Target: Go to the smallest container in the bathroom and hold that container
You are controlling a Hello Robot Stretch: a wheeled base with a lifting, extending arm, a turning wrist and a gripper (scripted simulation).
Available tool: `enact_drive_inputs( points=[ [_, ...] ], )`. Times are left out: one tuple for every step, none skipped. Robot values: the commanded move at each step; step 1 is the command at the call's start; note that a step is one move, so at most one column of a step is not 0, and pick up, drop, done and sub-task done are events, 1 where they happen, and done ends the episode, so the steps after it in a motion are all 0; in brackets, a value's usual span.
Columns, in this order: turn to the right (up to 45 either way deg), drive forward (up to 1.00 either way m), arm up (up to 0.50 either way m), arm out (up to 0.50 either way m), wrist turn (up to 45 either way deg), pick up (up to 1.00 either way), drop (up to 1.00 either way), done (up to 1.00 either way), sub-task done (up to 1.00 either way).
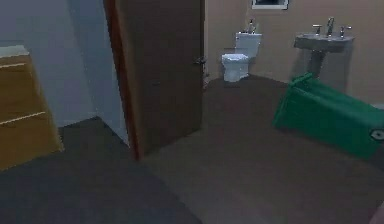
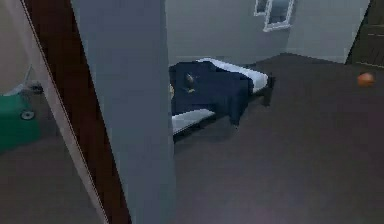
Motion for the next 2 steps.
enact_drive_inputs(
  points=[
    [0.0, 0.65, 0.00, 0.00, 0.0, 0.00, 0.00, 0.00, 0.00],
    [42.0, 0.00, 0.00, 0.00, 0.0, 0.00, 0.00, 0.00, 0.00]
  ],
)
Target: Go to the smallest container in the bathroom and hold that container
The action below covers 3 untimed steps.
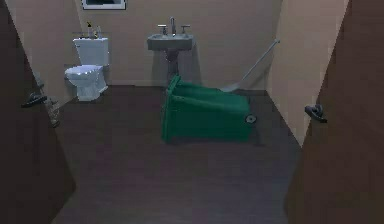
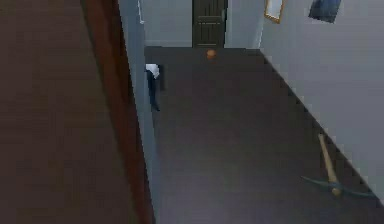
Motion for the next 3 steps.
enact_drive_inputs(
  points=[
    [0.0, 1.00, 0.00, 0.00, 0.0, 0.00, 0.00, 0.00, 0.00],
    [-45.0, 0.00, 0.00, 0.00, 0.0, 0.00, 0.00, 0.00, 0.00],
    [0.0, 0.95, 0.00, 0.00, 0.0, 0.00, 0.00, 0.00, 0.00]
  ],
)
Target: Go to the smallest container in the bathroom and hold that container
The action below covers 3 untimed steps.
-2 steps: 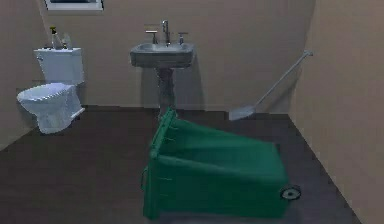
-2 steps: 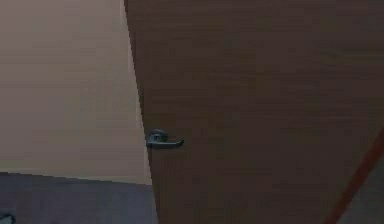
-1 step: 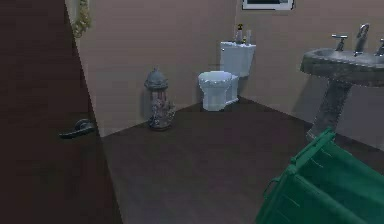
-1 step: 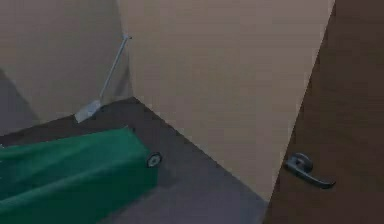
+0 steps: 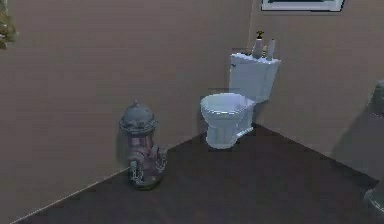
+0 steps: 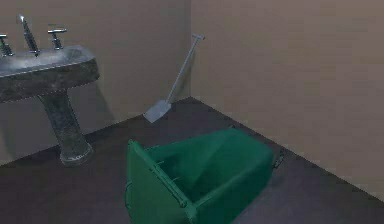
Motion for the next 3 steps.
enact_drive_inputs(
  points=[
    [-6.0, 0.00, 0.00, 0.00, 0.0, 0.00, 0.00, 0.00, 0.00],
    [0.0, 0.55, 0.00, 0.00, 0.0, 0.00, 0.00, 0.00, 0.00],
    [-45.0, 0.00, 0.00, 0.00, 0.0, 0.00, 0.00, 0.00, 0.00]
  ],
)
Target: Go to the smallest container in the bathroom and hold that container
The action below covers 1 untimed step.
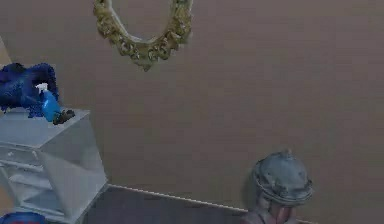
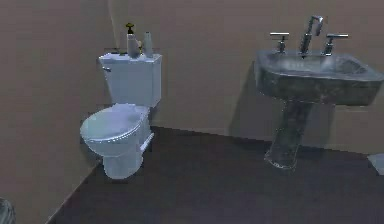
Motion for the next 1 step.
enact_drive_inputs(
  points=[
    [-39.0, 0.00, 0.00, 0.00, 0.0, 0.00, 0.00, 0.00, 0.00]
  ],
)
